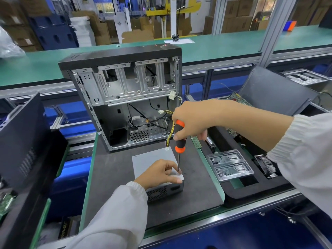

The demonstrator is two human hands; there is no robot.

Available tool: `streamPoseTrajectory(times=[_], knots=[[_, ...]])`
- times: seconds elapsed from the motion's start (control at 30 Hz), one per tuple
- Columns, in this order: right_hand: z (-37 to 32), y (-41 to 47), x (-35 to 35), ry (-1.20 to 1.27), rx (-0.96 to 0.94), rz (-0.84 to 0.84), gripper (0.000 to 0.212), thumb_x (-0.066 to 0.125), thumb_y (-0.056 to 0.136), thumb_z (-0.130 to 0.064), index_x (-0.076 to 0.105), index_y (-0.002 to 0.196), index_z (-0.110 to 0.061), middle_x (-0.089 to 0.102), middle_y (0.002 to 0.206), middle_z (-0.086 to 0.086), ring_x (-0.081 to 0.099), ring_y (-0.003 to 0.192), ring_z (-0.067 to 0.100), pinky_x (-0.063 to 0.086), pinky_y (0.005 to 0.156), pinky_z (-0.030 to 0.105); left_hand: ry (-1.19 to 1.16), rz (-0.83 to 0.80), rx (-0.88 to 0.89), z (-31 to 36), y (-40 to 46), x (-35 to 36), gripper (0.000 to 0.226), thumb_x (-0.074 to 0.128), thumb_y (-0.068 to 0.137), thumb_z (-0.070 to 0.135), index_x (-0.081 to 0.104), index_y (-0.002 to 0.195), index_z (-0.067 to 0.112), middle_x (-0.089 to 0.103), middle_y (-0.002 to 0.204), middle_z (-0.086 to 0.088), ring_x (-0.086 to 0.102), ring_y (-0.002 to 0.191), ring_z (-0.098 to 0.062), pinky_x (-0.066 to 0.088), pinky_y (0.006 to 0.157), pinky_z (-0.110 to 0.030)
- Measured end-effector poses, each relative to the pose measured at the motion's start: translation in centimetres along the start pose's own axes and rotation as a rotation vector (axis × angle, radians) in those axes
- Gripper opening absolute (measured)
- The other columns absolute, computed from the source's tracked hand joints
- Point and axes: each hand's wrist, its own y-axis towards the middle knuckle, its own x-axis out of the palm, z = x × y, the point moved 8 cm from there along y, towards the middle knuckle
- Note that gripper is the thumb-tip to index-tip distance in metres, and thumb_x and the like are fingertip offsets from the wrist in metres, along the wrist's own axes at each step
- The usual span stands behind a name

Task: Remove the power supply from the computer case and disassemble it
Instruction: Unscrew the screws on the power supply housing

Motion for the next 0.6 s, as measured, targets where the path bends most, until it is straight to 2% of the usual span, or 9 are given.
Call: streamPoseTrajectory(times=[0.1,0.27,0.4,0.43,0.5,0.6], knots=[[0.2,-0.2,-0.3,0.042,0.006,0.01,0.04,0.057,0.092,-0.043,0.055,0.097,-0.004,0.059,0.04,-0.007,0.068,0.048,0.019,0.056,0.058,0.026,-0.032,0.086,0.004,-0.2,0.1,0.0,0.013,0.073,0.086,0.027,0.073,0.076,0.02,0.028,0.05,0.008,0.025,0.052,-0.01,0.021,0.053,-0.024],[0.1,-0.2,-0.9,0.059,0.0,0.062,0.036,0.055,0.093,-0.042,0.05,0.088,-0.008,0.062,0.043,0.0,0.067,0.048,0.019,0.06,0.067,0.033,0.036,0.179,-0.094,-1.4,-0.1,-2.2,0.025,0.07,0.089,0.027,0.069,0.067,0.018,0.036,0.043,0.011,0.031,0.045,-0.005,0.025,0.049,-0.017],[-0.8,0.1,-1.3,0.075,-0.01,0.121,0.036,0.054,0.093,-0.042,0.043,0.078,-0.011,0.063,0.045,0.004,0.066,0.043,0.017,0.057,0.056,0.027,0.191,0.325,-0.25,-3.7,-2.0,-7.0,0.039,0.058,0.097,0.03,0.058,0.06,0.02,0.047,0.051,0.01,0.037,0.044,-0.004,0.03,0.048,-0.015],[-1.3,0.2,-1.2,0.08,-0.016,0.125,0.036,0.055,0.092,-0.042,0.042,0.077,-0.011,0.064,0.048,0.005,0.066,0.043,0.017,0.055,0.05,0.022,0.165,0.347,-0.303,-4.7,-2.9,-8.0,0.04,0.052,0.1,0.028,0.057,0.062,0.019,0.047,0.054,0.007,0.036,0.045,-0.004,0.031,0.048,-0.017],[-2.6,0.5,-0.7,0.078,-0.04,0.13,0.037,0.055,0.092,-0.042,0.041,0.076,-0.011,0.066,0.055,0.007,0.065,0.042,0.017,0.046,0.039,0.015,-0.079,0.354,-0.421,-6.8,-4.8,-9.1,0.038,0.042,0.104,0.017,0.059,0.07,0.013,0.047,0.06,0.001,0.035,0.045,-0.007,0.033,0.048,-0.019],[-4.7,1.1,0.2,0.091,-0.077,0.113,0.035,0.055,0.091,-0.042,0.04,0.077,-0.014,0.067,0.07,0.011,0.064,0.041,0.017,0.043,0.041,0.019,-0.394,0.356,-0.5,-8.6,-7.5,-8.8,0.03,0.034,0.102,-0.004,0.061,0.09,-0.002,0.051,0.069,-0.007,0.033,0.043,-0.006,0.032,0.042,-0.016]])
